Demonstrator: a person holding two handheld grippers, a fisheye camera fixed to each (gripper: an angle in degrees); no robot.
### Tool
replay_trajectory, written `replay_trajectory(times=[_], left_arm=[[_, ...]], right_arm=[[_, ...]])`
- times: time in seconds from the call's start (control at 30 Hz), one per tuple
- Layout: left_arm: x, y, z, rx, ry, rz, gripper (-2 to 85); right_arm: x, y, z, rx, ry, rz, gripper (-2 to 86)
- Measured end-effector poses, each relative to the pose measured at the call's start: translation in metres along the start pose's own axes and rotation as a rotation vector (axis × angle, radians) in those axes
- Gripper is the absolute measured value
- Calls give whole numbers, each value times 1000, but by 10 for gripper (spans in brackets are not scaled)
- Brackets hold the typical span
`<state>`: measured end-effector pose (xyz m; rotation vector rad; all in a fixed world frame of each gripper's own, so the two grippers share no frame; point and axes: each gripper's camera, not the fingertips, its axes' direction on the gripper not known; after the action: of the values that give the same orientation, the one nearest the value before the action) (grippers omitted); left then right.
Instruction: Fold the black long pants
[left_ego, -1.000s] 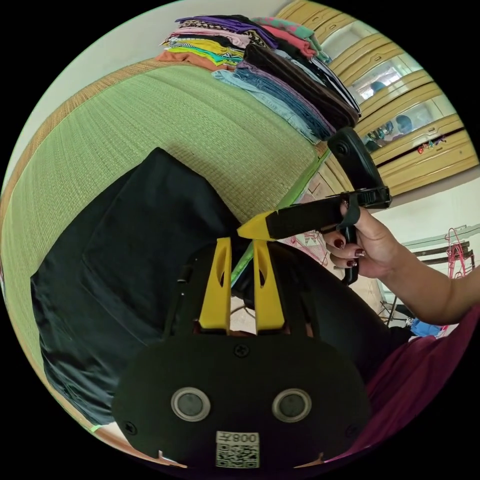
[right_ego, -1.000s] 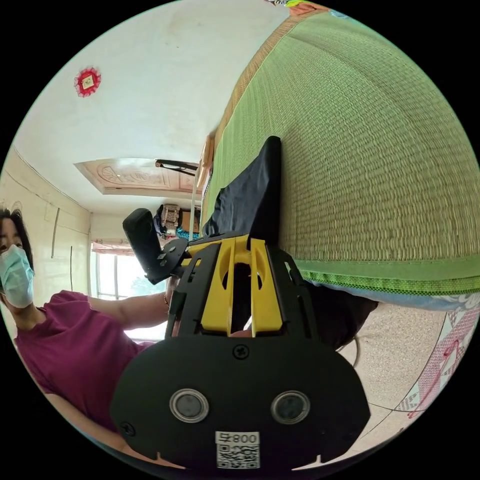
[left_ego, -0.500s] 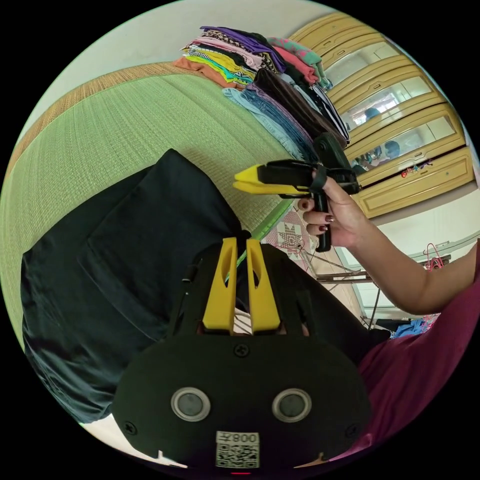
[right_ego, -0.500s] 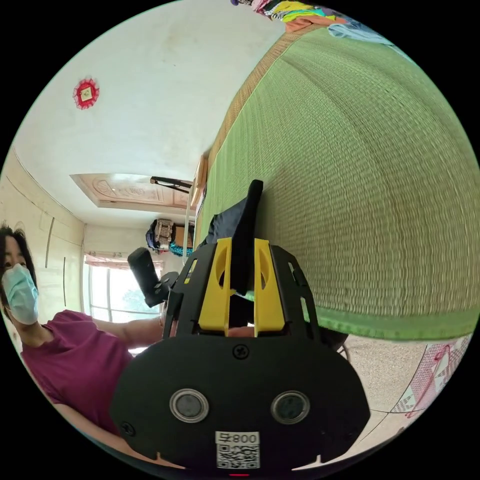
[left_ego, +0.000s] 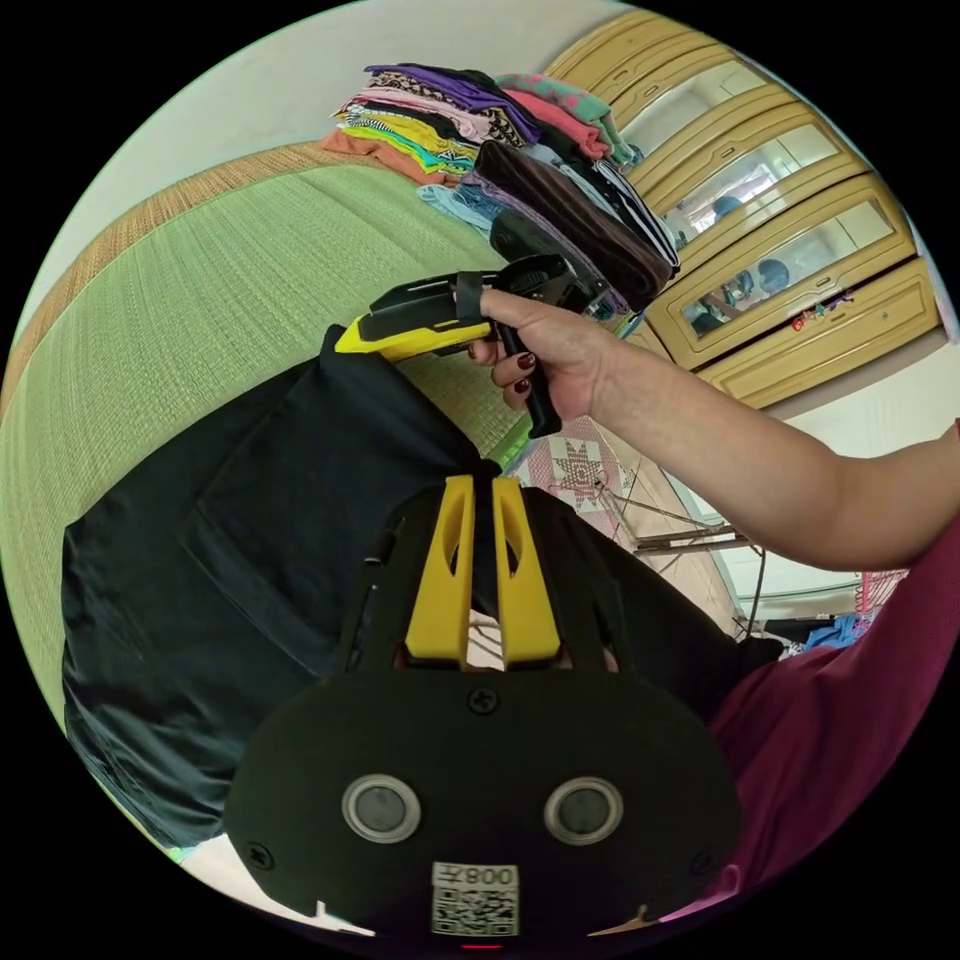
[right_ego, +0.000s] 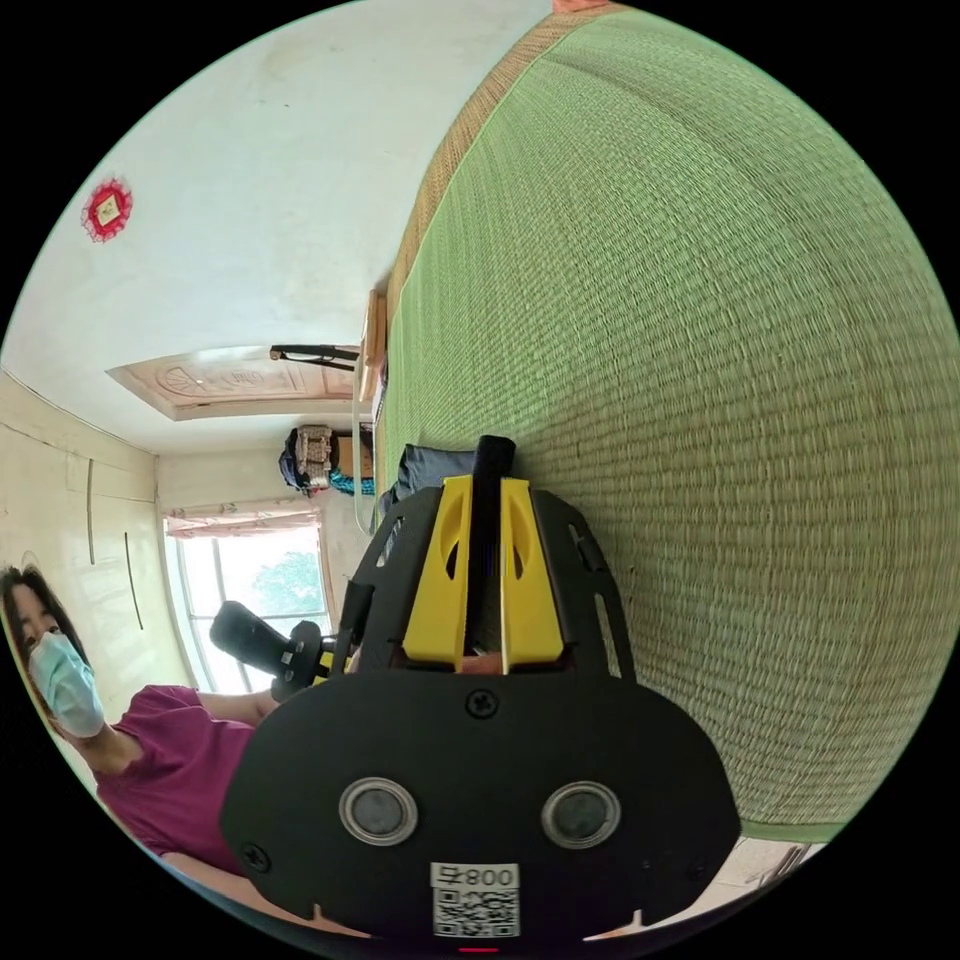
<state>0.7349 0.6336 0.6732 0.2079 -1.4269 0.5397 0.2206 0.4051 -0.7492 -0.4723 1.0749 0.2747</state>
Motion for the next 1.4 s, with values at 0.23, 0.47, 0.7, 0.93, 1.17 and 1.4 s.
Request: replay_trajectory(times=[0.23,0.47,0.7,0.93,1.17,1.4], left_arm=[[-13,22,-2,70,63,33,27],[-17,48,6,133,135,127,25],[-58,115,-1,196,203,83,25],[-129,221,-30,315,235,9,24],[-219,354,-53,433,219,-143,24],[-301,475,-51,511,193,-302,23]], right_arm=[[-31,-8,-46,60,56,-25,17],[-71,8,-126,214,111,-3,13],[-140,12,-143,289,71,-29,14],[-241,-7,-122,294,24,-119,15],[-360,-42,-66,213,37,-217,15],[-464,-88,9,90,62,-260,15]])
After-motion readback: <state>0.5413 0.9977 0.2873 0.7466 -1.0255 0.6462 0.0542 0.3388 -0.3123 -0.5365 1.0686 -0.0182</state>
